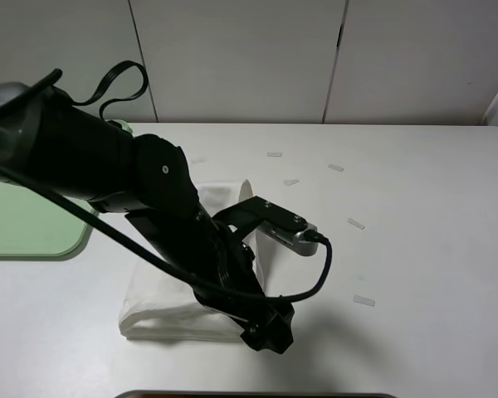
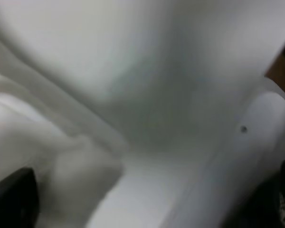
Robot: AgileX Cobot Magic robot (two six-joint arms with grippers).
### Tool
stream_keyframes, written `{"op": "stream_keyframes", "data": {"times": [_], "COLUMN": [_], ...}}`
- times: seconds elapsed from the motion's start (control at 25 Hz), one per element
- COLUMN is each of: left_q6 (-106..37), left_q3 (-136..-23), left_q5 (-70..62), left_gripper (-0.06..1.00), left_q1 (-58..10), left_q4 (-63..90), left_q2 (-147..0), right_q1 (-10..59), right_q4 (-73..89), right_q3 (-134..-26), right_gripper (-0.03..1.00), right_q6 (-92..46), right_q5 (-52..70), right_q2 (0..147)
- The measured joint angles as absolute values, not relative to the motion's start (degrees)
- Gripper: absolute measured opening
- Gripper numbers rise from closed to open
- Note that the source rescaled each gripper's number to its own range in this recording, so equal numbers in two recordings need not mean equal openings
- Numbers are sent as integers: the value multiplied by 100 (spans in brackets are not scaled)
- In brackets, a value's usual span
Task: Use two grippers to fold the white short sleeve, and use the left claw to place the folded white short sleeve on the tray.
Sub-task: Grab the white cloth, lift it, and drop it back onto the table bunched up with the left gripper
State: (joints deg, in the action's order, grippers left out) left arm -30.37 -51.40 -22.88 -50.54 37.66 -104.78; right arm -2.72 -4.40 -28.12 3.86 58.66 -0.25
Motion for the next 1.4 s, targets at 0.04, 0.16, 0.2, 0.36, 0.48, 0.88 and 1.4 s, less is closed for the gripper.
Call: {"op": "stream_keyframes", "data": {"times": [0.04,0.16,0.2,0.36,0.48,0.88,1.4], "left_q6": [-3037,-3037,-3037,-3037,-2952,-1636,-1814], "left_q3": [-5166,-5290,-5338,-5558,-5738,-6058,-6086], "left_q5": [-2368,-2658,-2758,-3147,-3326,-3427,-1639], "left_gripper": [100,100,100,100,100,100,100], "left_q1": [-5088,-5149,-5162,-5189,-5189,-4902,-3851], "left_q4": [3782,3887,3905,3925,3872,2086,1615], "left_q2": [-10478,-10478,-10478,-10461,-10267,-10161,-10772], "right_q1": [-272,-272,-272,-272,-272,-272,-272], "right_q4": [-440,-440,-440,-440,-440,-440,-440], "right_q3": [-2812,-2812,-2812,-2812,-2812,-2812,-2812], "right_gripper": [100,100,100,100,100,100,100], "right_q6": [386,386,386,386,386,386,386], "right_q5": [5866,5866,5866,5866,5866,5866,5866], "right_q2": [-25,-25,-25,-25,-25,-25,-25]}}
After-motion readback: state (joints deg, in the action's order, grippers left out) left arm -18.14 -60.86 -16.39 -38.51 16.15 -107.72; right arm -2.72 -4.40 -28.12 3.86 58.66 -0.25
